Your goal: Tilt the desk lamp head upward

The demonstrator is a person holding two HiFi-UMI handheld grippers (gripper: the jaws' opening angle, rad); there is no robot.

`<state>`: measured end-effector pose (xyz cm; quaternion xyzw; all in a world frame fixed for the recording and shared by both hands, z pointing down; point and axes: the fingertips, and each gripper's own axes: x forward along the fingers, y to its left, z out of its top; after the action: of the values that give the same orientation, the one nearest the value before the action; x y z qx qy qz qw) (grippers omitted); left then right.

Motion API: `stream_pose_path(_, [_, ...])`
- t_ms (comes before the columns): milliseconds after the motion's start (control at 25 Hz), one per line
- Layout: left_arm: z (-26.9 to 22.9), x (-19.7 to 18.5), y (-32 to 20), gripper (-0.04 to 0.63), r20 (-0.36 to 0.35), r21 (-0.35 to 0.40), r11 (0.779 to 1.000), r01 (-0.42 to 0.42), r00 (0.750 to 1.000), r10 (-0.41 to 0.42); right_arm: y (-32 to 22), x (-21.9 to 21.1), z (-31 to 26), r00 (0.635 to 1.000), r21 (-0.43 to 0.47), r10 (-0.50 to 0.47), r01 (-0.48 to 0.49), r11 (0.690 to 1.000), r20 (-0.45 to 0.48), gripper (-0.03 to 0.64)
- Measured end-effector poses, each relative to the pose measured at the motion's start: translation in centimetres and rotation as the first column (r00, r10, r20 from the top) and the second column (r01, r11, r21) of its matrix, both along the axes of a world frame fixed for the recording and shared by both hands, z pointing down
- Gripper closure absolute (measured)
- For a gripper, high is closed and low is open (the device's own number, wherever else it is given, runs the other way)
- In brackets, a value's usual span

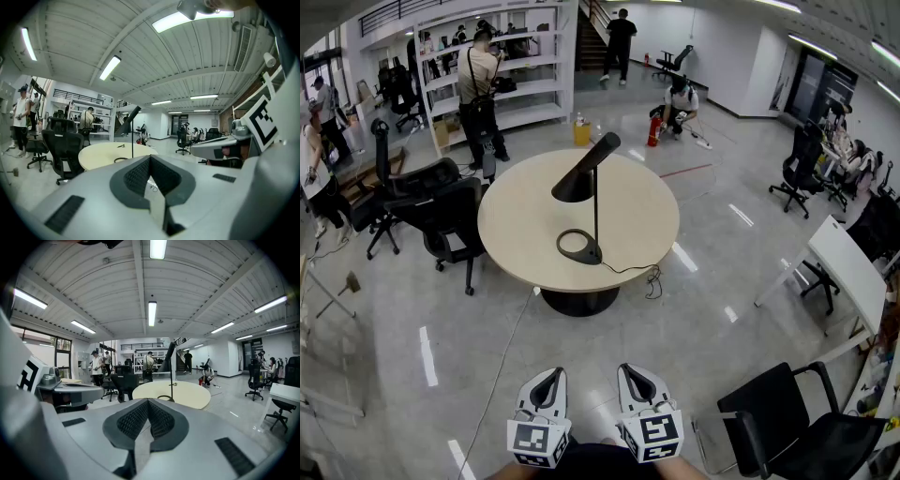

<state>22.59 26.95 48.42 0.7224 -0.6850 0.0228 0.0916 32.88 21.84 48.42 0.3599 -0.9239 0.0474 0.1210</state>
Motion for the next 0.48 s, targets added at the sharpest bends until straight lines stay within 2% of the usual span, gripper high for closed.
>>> stream_pose_path(200, [-1.5, -4.7, -0.5, 0.551, 0.004, 0.014, 1.0, -0.004, 1.0, 0.004, -0.5, -4.6, -1.3, 1.0, 0.008, 0.006, -0.006, 1.0, 0.0, 0.601])
stream_pose_path(480, [-3.0, -13.5, -1.7, 0.551, -0.021, 0.036, 0.999, 0.006, 1.0, -0.005, -1.9, -12.8, -3.5, 1.0, 0.032, 0.011, -0.01, 0.999, -0.021, 0.601])
